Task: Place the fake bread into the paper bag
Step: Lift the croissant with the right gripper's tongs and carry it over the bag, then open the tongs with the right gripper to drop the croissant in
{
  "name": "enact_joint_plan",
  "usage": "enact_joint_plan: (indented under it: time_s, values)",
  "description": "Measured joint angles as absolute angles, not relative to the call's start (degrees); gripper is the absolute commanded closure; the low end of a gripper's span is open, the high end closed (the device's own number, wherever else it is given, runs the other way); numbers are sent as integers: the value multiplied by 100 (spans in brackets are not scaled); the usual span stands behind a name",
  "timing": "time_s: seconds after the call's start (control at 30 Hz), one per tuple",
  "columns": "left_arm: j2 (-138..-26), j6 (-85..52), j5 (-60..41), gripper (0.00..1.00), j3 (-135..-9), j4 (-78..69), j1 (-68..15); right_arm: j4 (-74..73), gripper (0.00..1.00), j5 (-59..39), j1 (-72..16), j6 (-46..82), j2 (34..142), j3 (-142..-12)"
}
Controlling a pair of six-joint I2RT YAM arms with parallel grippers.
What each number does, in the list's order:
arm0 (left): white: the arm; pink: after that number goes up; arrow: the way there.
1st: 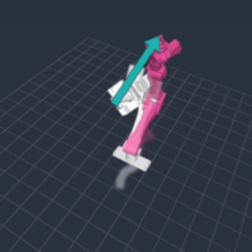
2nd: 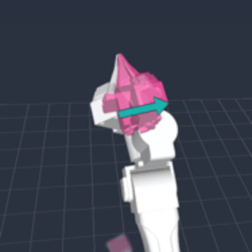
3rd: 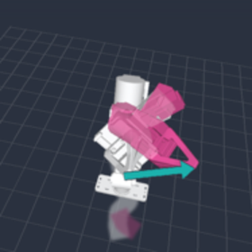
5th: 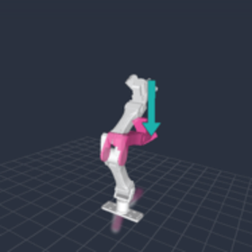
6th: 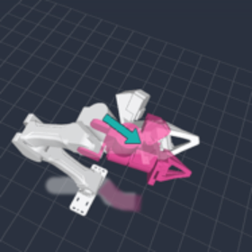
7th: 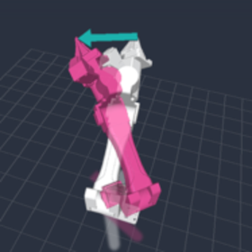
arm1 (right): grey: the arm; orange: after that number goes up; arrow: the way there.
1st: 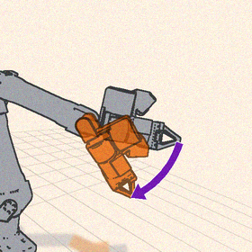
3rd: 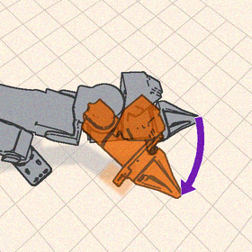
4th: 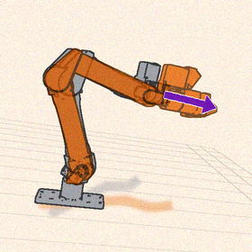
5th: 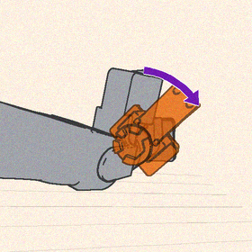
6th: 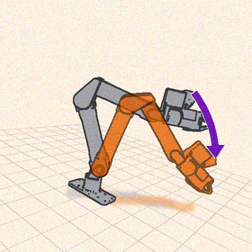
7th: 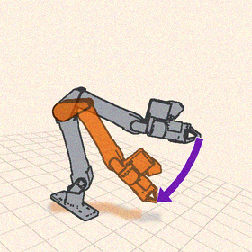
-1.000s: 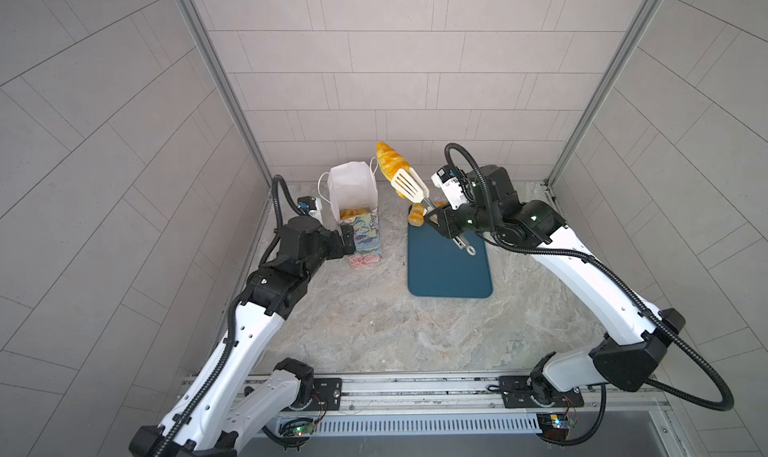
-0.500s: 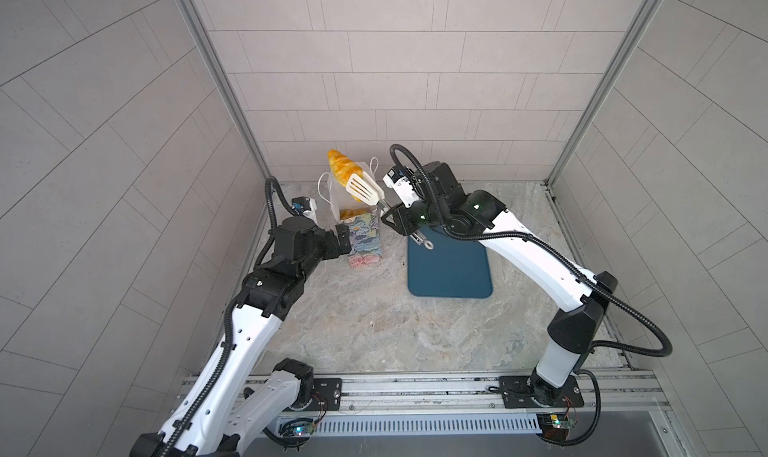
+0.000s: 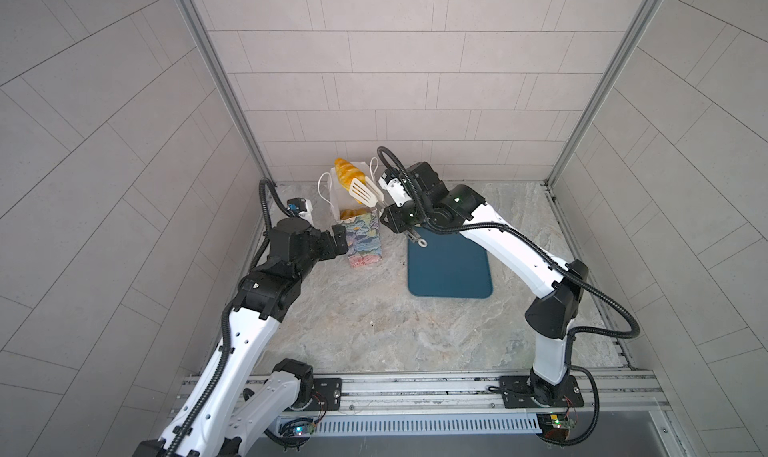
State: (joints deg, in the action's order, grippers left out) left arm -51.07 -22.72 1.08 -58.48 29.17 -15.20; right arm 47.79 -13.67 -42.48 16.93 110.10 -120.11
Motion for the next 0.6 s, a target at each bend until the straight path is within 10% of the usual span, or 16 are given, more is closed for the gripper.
enact_joint_plan:
  time_s: [0.6]
  values:
    - [-5153, -2270, -106, 0, -5774, 2891, -1461, 5118, 50, -1120, -4248, 1669, 11080, -12228]
